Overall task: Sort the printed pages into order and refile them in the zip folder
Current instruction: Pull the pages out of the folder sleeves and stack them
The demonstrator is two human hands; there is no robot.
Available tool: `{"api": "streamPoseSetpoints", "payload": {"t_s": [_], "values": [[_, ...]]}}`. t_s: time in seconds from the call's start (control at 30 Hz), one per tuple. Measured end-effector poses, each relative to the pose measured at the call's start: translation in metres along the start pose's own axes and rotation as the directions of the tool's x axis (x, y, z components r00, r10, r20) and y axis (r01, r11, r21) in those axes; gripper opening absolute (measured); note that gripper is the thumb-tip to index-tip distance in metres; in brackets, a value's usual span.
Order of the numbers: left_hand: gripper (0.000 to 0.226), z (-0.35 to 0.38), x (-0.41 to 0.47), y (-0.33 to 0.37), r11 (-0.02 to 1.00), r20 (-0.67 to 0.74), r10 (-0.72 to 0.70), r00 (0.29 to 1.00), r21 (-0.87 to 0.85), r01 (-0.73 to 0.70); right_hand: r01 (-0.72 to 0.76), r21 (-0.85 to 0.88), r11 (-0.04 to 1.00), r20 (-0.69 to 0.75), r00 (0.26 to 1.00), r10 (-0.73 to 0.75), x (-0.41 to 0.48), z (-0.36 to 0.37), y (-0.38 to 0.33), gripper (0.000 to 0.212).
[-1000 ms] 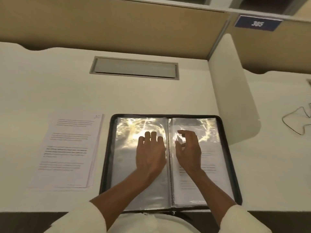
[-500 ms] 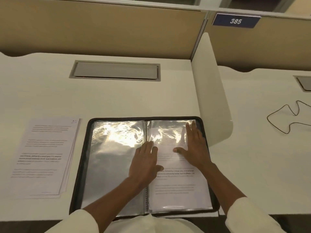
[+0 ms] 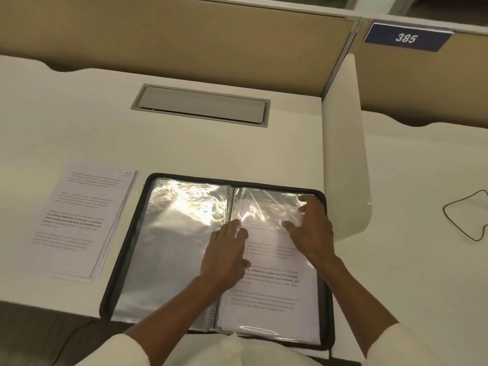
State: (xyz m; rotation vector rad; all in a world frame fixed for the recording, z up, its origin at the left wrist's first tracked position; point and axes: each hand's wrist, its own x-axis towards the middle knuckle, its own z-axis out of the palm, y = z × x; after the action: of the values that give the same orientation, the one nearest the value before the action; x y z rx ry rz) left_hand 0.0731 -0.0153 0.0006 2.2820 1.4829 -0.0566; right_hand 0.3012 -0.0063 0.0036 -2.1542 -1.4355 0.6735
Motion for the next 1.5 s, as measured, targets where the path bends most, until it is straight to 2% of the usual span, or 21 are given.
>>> {"api": "streamPoseSetpoints", "payload": {"t_s": [0.07,0.17,0.3,0.33,0.4,0.5,0.57,0.67,0.77,0.87,0.9,0.97,1.03,1.1,1.17,1.23,1.33,1.4,1.5], "values": [[0.066,0.001,-0.002,0.002,1.000,-0.006,-0.015,1.000,-0.010,0.015,-0.011,0.071,0.997,-0.027,1.000,0.013,-0.004,-0.004,-0.001,0.080],[0.062,-0.001,-0.004,0.008,0.999,-0.022,-0.048,0.999,-0.027,0.047,-0.104,0.228,0.968,-0.030,0.993,0.114,-0.010,-0.009,-0.002,0.096],[0.057,-0.001,-0.011,0.019,0.991,-0.036,-0.113,0.993,-0.081,0.110,-0.332,0.436,0.836,0.085,0.941,0.329,-0.029,-0.016,0.004,0.113],[0.059,-0.001,-0.014,0.023,0.987,-0.038,-0.125,0.991,-0.105,0.121,-0.383,0.461,0.800,0.122,0.921,0.371,-0.036,-0.017,0.006,0.110],[0.063,-0.002,-0.019,0.031,0.971,-0.037,-0.153,0.988,-0.190,0.143,-0.428,0.507,0.748,0.158,0.899,0.407,-0.049,-0.017,0.010,0.092],[0.076,-0.006,-0.027,0.048,0.940,-0.019,-0.147,0.989,-0.315,0.133,-0.423,0.545,0.724,0.254,0.906,0.339,-0.066,-0.023,0.008,0.052],[0.085,-0.011,-0.031,0.060,0.919,0.034,-0.133,0.991,-0.370,0.136,-0.423,0.610,0.670,0.336,0.904,0.264,-0.073,-0.027,0.003,0.030],[0.090,-0.018,-0.037,0.074,0.932,0.117,-0.151,0.982,-0.316,0.181,-0.412,0.629,0.659,0.384,0.902,0.197,-0.077,-0.030,-0.008,0.017],[0.069,-0.022,-0.043,0.081,0.910,0.116,-0.251,0.961,-0.310,0.275,-0.395,0.647,0.652,0.403,0.903,0.147,-0.074,-0.028,-0.021,0.015],[0.022,-0.029,-0.049,0.078,0.865,0.026,-0.390,0.920,-0.333,0.376,-0.379,0.702,0.603,0.443,0.895,0.046,-0.070,-0.027,-0.034,0.019],[0.014,-0.032,-0.050,0.074,0.843,0.005,-0.441,0.898,-0.342,0.416,-0.369,0.709,0.601,0.454,0.891,0.011,-0.068,-0.027,-0.037,0.020],[0.016,-0.037,-0.050,0.061,0.785,-0.001,-0.531,0.847,-0.377,0.492,-0.350,0.713,0.607,0.444,0.896,-0.006,-0.063,-0.024,-0.039,0.023],[0.014,-0.045,-0.049,0.044,0.744,-0.007,-0.584,0.812,-0.406,0.531,-0.314,0.695,0.647,0.388,0.921,0.031,-0.054,-0.021,-0.034,0.024],[0.014,-0.054,-0.048,0.023,0.720,-0.025,-0.623,0.782,-0.410,0.560,-0.228,0.616,0.754,0.285,0.957,0.056,-0.044,-0.016,-0.021,0.017],[0.016,-0.063,-0.049,-0.002,0.694,-0.046,-0.665,0.745,-0.405,0.595,-0.091,0.428,0.899,0.161,0.987,0.023,-0.031,-0.010,-0.001,0.011],[0.018,-0.071,-0.050,-0.028,0.673,-0.083,-0.712,0.698,-0.366,0.643,0.003,0.243,0.970,0.075,0.997,-0.022,-0.019,-0.006,0.017,0.017],[0.014,-0.080,-0.052,-0.058,0.654,-0.142,-0.755,0.640,-0.236,0.719,0.125,0.037,0.991,0.017,0.992,-0.126,-0.005,-0.002,0.038,0.034],[0.016,-0.083,-0.051,-0.075,0.623,-0.167,-0.782,0.601,-0.225,0.749,0.166,-0.075,0.983,0.052,0.985,-0.162,0.003,-0.001,0.044,0.047],[0.029,-0.081,-0.048,-0.095,0.572,-0.186,-0.818,0.544,-0.181,0.800,0.165,-0.162,0.973,0.113,0.982,-0.148,0.014,0.000,0.046,0.061]]}}
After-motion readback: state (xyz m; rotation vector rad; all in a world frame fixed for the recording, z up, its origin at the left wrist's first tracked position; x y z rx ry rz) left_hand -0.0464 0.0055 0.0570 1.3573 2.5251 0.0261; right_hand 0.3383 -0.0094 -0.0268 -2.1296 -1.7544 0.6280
